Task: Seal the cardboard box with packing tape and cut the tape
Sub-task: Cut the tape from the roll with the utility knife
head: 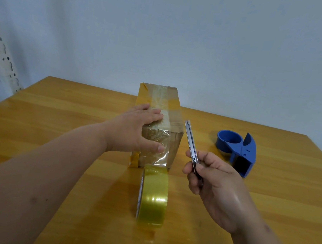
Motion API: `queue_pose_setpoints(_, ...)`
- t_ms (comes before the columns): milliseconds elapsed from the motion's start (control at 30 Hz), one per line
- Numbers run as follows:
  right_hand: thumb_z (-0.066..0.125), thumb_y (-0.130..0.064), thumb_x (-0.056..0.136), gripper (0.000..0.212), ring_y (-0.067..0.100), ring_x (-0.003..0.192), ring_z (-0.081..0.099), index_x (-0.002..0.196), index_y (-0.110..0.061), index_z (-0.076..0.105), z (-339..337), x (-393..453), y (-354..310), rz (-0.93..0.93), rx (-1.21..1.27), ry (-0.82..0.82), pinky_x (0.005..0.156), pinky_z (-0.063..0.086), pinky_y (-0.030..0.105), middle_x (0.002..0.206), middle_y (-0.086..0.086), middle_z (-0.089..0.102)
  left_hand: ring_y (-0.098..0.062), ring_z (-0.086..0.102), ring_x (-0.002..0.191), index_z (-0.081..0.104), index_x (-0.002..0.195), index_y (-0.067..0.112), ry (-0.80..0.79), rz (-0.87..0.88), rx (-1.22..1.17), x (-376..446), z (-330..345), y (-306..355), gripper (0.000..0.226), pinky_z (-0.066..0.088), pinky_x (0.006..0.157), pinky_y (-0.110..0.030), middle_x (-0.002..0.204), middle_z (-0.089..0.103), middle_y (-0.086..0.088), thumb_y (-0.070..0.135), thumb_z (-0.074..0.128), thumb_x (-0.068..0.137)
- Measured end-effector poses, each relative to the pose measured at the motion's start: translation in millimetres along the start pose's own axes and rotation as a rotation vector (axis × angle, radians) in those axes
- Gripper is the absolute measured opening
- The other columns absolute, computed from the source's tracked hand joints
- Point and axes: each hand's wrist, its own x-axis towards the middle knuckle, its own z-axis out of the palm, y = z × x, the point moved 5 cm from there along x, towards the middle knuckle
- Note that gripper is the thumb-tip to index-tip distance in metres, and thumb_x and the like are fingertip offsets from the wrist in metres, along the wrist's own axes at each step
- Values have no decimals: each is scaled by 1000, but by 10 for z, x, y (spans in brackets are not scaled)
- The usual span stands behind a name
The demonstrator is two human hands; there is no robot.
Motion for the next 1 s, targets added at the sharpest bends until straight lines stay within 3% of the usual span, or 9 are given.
queue_pose_setpoints(100, 36, 16, 90, 39, 12, 56, 50, 112, -4, 62, -10, 1, 6, -7, 43, -31, 52, 39, 26, 76, 11, 63, 0, -1, 144, 26, 148, 31, 4, -2, -4, 7, 4, -15, 94, 8, 117, -33, 156, 16, 21, 62, 67, 68)
queue_pose_setpoints(400, 39, 3, 97, 28, 15, 52, 48, 108, -7, 62, 65, -18, 7, -71, -38, -65, 48, 41, 24, 77, 16, 62, 1, -2, 144, 26, 147, 32, 1, -1, -16, -5, 6, -23, 93, 9, 118, -36, 156, 16, 23, 65, 64, 69)
queue_pose_setpoints(700, 43, -4, 97, 18, 15, 46, 51, 107, -1, 58, 33, -24, 4, -80, -62, -24, 40, 40, 24, 72, 13, 67, 1, -3, 144, 25, 148, 31, -8, 3, 6, -10, -6, -2, 96, 7, 115, -30, 156, 14, 22, 61, 67, 68)
queue_pose_setpoints(900, 46, -21, 99, 22, 18, 43, 42, 94, -3, 57, -30, -5, -3, -104, -218, 4, 41, 35, 27, 66, 18, 62, 1, -3, 144, 24, 148, 30, -11, 8, 23, -17, -8, 4, 98, 7, 116, -30, 157, 13, 21, 61, 69, 67)
queue_pose_setpoints(1000, 48, -30, 97, 25, 20, 45, 36, 87, -9, 59, -61, 7, -8, -107, -285, 20, 45, 30, 31, 66, 30, 55, 1, -3, 144, 24, 148, 30, -7, 10, 22, -16, -8, 4, 98, 6, 115, -28, 157, 14, 21, 59, 70, 67)
